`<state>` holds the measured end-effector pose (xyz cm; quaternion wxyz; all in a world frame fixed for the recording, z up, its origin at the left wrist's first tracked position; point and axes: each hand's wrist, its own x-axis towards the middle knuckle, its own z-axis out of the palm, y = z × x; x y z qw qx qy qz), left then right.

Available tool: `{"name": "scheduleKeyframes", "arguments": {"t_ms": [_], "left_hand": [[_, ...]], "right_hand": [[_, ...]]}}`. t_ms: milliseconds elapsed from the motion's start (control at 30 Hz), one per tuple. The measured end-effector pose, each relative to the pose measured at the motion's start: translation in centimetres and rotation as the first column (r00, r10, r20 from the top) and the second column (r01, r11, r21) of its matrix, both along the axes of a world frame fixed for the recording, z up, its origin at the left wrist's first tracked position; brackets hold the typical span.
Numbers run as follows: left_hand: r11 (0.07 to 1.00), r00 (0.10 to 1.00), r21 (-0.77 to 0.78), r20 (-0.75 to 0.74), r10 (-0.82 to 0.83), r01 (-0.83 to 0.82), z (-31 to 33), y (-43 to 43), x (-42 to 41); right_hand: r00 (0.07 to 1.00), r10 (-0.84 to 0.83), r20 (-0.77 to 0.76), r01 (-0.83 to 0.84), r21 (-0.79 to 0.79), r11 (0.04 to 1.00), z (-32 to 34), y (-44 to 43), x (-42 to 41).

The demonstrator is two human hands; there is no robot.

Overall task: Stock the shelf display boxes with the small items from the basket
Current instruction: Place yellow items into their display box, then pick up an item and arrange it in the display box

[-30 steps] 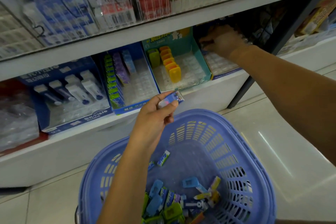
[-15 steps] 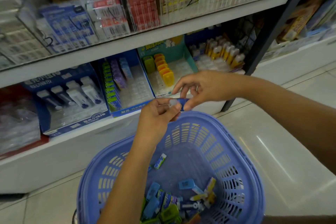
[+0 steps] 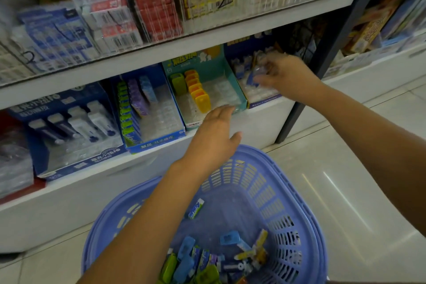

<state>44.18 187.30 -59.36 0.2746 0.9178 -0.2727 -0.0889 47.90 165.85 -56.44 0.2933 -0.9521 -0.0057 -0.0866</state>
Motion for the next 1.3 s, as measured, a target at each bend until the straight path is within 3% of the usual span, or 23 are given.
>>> {"name": "scheduleKeyframes", "arguments": {"t_ms": [100,200,300,500,700,800,933,1000,1067,1133,1233,1300], "left_hand": [[0.983,0.998,0.174,0.022,-0.057,0.053,-0.7,-0.7,0.7],[0.975,0.995,0.208,0.046,-0.089,0.077,-1.3,-1.2,0.7],[0.975,0.992,0.203,0.071,-0.103,0.086,-1.9,-1.1,0.5],[0.981,0.992,0.172,0.074,-0.105,0.091,-2.0,-0.7,0.8],[0.995,0.995,0.087,0.082,-0.055,0.048,-1.7,-0.7,0.5],[0.999,0.993,-0.052,0.117,-0.007,0.014,-1.1,-0.1,-0.4],[0.972,0.995,-0.233,0.088,0.043,-0.021,-1.8,1.5,-2.6],[0.963,0.999,-0.266,-0.013,0.048,-0.05,-3.5,2.3,-3.7],[0.978,0.991,-0.193,-0.123,0.054,-0.077,-6.1,3.2,-4.7],[0.997,0.977,-0.031,-0.204,0.069,-0.077,-9.2,4.4,-5.7],[0.967,0.929,0.256,-0.356,0.097,-0.003,-13.8,6.9,-7.4],[0.901,0.877,0.421,-0.466,0.12,0.1,-16.5,9.2,-9.1]], "right_hand": [[0.992,-0.06,0.115,0.07,-0.088,0.994,-0.3,-1.4,2.1],[0.994,-0.084,0.064,0.095,-0.204,0.974,-0.4,-1.6,4.9],[0.999,-0.049,0.0,0.046,-0.349,0.936,-0.7,-1.2,7.0],[0.994,-0.038,-0.098,-0.004,-0.402,0.916,-1.7,-1.7,8.8],[0.992,-0.062,-0.107,-0.015,-0.597,0.802,-1.2,-1.4,9.3],[0.972,-0.057,-0.229,-0.09,-0.584,0.806,-0.6,-0.9,9.1],[0.997,-0.063,-0.049,0.032,-0.48,0.877,0.2,1.2,6.1],[0.996,0.066,-0.055,-0.08,-0.313,0.946,0.7,3.3,2.7],[0.94,0.244,-0.238,-0.278,-0.123,0.953,0.9,5.8,-1.2],[0.827,0.374,-0.42,-0.441,-0.07,0.895,-0.2,8.3,-4.3],[0.692,0.387,-0.609,-0.561,-0.118,0.819,-4.9,11.5,-7.6],[0.533,0.322,-0.783,-0.588,-0.07,0.806,-8.8,12.9,-10.0]]}}
